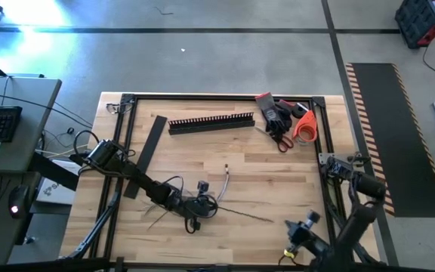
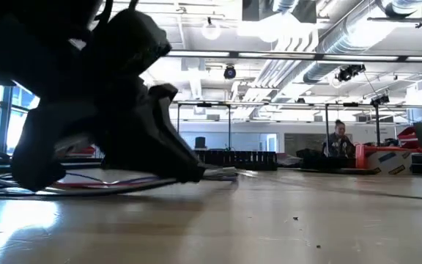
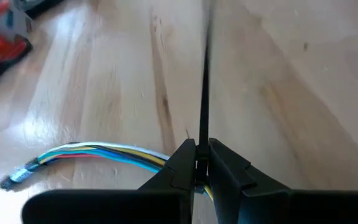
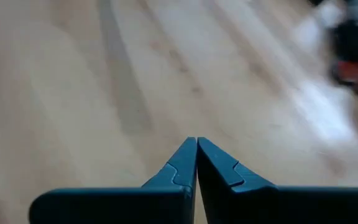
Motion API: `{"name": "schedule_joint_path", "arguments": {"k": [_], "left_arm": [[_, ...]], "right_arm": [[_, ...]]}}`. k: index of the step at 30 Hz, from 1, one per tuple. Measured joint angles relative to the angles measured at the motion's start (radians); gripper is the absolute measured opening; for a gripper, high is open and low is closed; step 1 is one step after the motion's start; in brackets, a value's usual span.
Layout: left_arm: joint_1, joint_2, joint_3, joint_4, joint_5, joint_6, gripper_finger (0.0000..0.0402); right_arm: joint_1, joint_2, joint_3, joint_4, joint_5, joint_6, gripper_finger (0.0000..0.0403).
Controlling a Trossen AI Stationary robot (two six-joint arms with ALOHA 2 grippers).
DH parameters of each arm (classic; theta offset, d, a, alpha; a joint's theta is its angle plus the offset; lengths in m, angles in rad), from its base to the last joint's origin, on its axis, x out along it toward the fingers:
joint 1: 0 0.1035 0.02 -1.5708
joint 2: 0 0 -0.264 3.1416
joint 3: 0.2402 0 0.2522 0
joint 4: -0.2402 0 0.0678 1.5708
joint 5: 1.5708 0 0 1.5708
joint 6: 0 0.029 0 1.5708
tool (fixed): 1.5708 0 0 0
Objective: Ziptie cables
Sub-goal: Wrap the cables together using a black zip tie
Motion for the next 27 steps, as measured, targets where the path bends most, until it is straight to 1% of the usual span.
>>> {"name": "schedule_joint_path", "arguments": {"k": [3,6,7,9,12,15,17,20,25,27], "left_arm": [[0.007,-0.002,0.002,-0.005,0.003,-0.018,0.0014],[0.008,0.001,0.001,-0.011,0.004,-0.024,0.0014],[0.008,0.001,0.001,-0.006,0.003,-0.024,0.0014],[0.007,0.001,0.001,-0.005,0.006,-0.026,0.0014],[0.007,0.001,0.001,-0.003,0.007,-0.033,0.0014],[0.007,0.001,0.002,0.009,0.009,-0.03,0.0014],[0.007,0.001,0.002,0.006,0.009,-0.038,0.0014],[0.007,0.001,0.002,0.014,0.012,-0.041,0.0014],[0.007,0.001,0.002,0.015,0.025,-0.045,0.0014],[0.007,0.001,0.002,0.025,0.025,-0.045,0.0014]], "right_arm": [[0.033,0.0,0.068,-0.115,-0.045,0.055,0.0002],[0.065,-0.011,0.107,-0.13,-0.046,0.033,0.0001],[0.065,-0.018,0.11,-0.129,-0.026,0.021,0.0001],[0.052,-0.022,0.12,-0.098,0.049,-0.009,0.0001],[0.011,-0.021,0.116,0.007,0.159,-0.144,0.0],[-0.055,-0.022,0.083,0.178,0.257,-0.343,0.0006],[-0.112,-0.021,0.043,0.334,0.287,-0.496,0.002],[-0.208,-0.021,-0.023,0.544,0.265,-0.726,0.0052],[-0.364,-0.021,-0.143,1.015,0.249,-1.168,0.0108],[-0.417,-0.021,-0.181,1.155,0.205,-1.322,0.0123]]}}
